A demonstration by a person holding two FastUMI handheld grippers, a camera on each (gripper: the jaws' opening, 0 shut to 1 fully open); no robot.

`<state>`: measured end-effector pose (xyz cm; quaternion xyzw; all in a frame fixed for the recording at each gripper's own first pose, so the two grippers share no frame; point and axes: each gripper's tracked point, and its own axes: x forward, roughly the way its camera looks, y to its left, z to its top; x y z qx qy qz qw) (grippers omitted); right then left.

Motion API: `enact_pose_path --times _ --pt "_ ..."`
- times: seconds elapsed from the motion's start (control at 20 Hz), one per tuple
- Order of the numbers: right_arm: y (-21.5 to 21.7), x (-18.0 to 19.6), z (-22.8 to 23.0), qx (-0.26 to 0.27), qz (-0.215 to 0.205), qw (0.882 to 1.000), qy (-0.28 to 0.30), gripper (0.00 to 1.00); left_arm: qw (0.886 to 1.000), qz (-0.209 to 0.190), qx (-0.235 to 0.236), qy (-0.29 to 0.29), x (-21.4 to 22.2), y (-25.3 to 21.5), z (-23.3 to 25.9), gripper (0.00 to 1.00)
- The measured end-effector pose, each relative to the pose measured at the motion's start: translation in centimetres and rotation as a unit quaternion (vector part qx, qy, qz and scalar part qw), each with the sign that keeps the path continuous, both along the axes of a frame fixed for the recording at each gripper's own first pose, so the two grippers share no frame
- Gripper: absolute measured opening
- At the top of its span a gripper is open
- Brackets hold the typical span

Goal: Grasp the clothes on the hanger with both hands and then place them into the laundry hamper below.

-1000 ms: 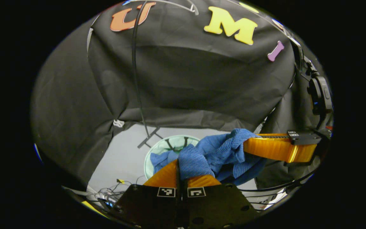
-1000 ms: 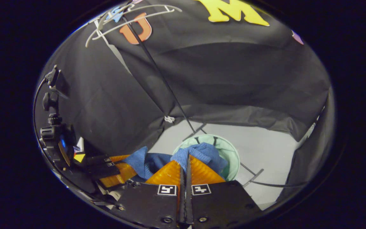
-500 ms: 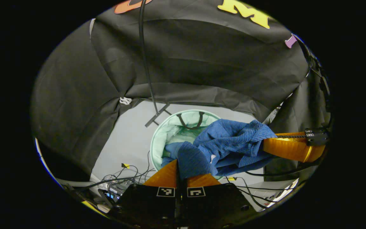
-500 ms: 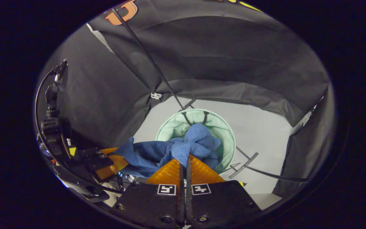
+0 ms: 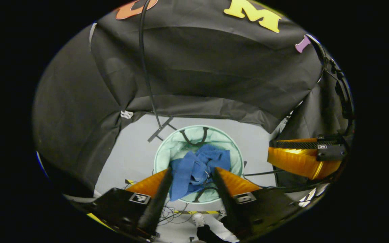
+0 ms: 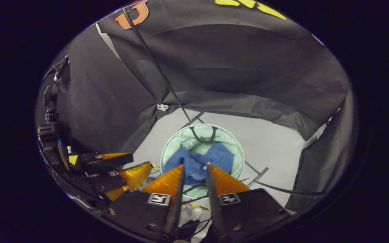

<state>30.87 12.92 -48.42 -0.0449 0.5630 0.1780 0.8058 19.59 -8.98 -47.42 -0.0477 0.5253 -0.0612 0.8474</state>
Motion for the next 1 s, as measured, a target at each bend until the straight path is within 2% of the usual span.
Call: enact_pose_path --times 0.05,0.15,0.2,0.45,0.5,0.65,0.85,0.9,1.0 --pt "-0.1 0.1 0.3 0.000 -0.010 1.000 0.001 0.63 1.000 -0.002 0.005 -0.002 0.1 0.1 0.1 0.97" --pt "-0.8 -0.4 -0.1 0.000 -0.026 1.000 0.006 0.78 1.000 -0.001 0.010 -0.003 -0.1 0.4 -0.1 1.00" --pt "-1.1 -0.4 -0.5 0.001 -0.029 1.000 0.006 0.78 1.000 0.000 0.010 -0.002 -0.2 0.5 -0.2 0.97" --pt "-1.4 -0.8 -0.3 -0.002 -0.032 0.999 0.005 0.79 1.000 0.007 0.013 0.007 -1.0 1.0 -0.3 0.97" --pt "-1.3 -1.0 -0.1 0.000 -0.029 1.000 0.006 0.79 1.000 0.009 0.011 0.006 -1.1 1.0 -0.3 1.00" --pt "-1.3 -1.3 0.0 -0.004 -0.025 1.000 -0.003 0.79 1.000 0.011 0.016 0.001 -1.3 1.4 0.2 0.97" --pt "-1.5 -1.2 2.9 0.007 -0.023 0.999 -0.043 0.79 0.998 0.019 0.015 -0.049 -0.9 1.8 3.2 0.97" --pt "-1.5 -1.6 4.2 0.011 -0.024 0.998 -0.058 0.79 0.997 0.019 0.014 -0.069 -0.8 1.9 4.5 1.00" --pt "-2.3 -1.4 7.4 0.013 -0.030 0.994 -0.105 0.80 0.994 0.017 0.018 -0.110 -0.7 2.4 7.5 0.97"
